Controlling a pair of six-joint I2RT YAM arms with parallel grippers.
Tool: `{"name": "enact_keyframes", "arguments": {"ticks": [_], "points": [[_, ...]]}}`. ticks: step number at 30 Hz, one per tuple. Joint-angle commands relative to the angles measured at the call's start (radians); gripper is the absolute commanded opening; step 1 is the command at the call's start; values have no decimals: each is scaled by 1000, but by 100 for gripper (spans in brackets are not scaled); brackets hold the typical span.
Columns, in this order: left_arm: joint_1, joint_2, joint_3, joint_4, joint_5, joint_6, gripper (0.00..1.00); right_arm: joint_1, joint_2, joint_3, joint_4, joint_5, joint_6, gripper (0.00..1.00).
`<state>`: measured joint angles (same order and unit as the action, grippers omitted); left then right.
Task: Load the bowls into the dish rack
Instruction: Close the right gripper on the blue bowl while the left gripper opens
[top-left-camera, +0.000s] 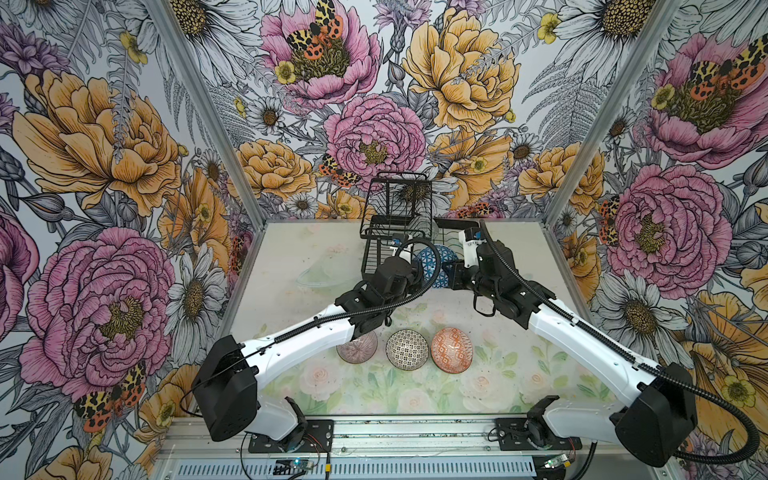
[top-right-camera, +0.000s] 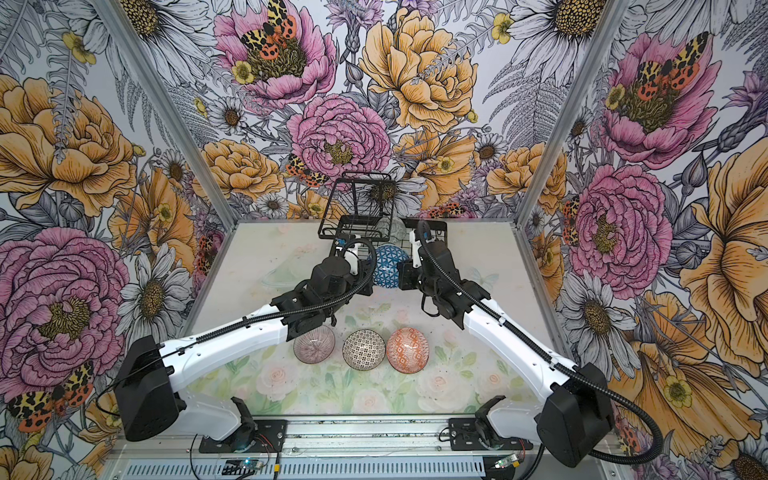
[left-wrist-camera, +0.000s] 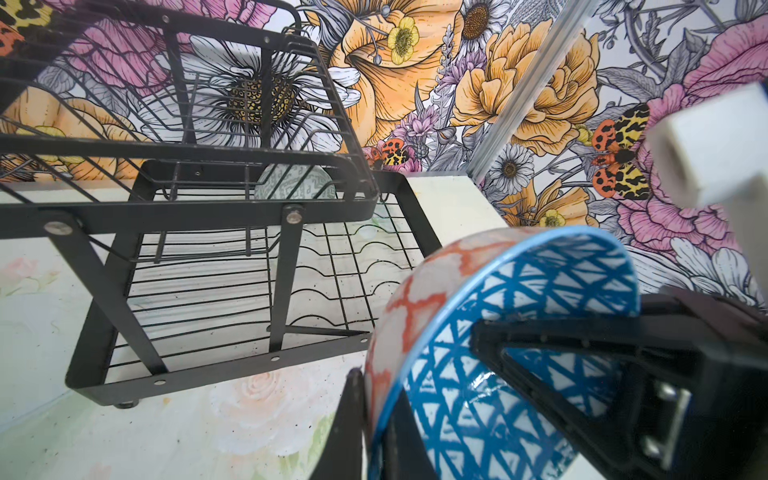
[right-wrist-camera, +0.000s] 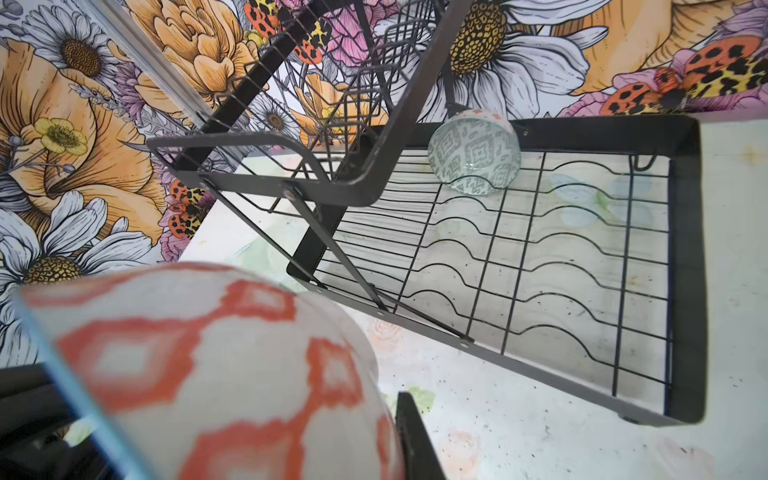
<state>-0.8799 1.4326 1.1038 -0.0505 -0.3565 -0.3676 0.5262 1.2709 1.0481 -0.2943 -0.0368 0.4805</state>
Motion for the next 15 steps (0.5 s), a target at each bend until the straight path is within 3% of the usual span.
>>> {"name": "enact_keyframes", "arguments": {"ticks": [1,5,9,11,12,15], "points": [[-4,-11,32,51,30,1,0,-24,-37,3,38,-12,-4,0],[7,-6,60,-21,34,47,3,-73,-46,-3,39,-36,-21,0],[25,-9,103,-161,53,125,70,-130,-56,-6,39,-49,-74,0],[38,-12,128,-259,60,162,94,-149,-55,-6,39,-42,-113,0],[45,-12,138,-295,67,177,99,-155,-52,-4,40,-37,-134,0],[73,-8,155,-383,100,203,99,-159,-31,12,43,11,-221,0]]}}
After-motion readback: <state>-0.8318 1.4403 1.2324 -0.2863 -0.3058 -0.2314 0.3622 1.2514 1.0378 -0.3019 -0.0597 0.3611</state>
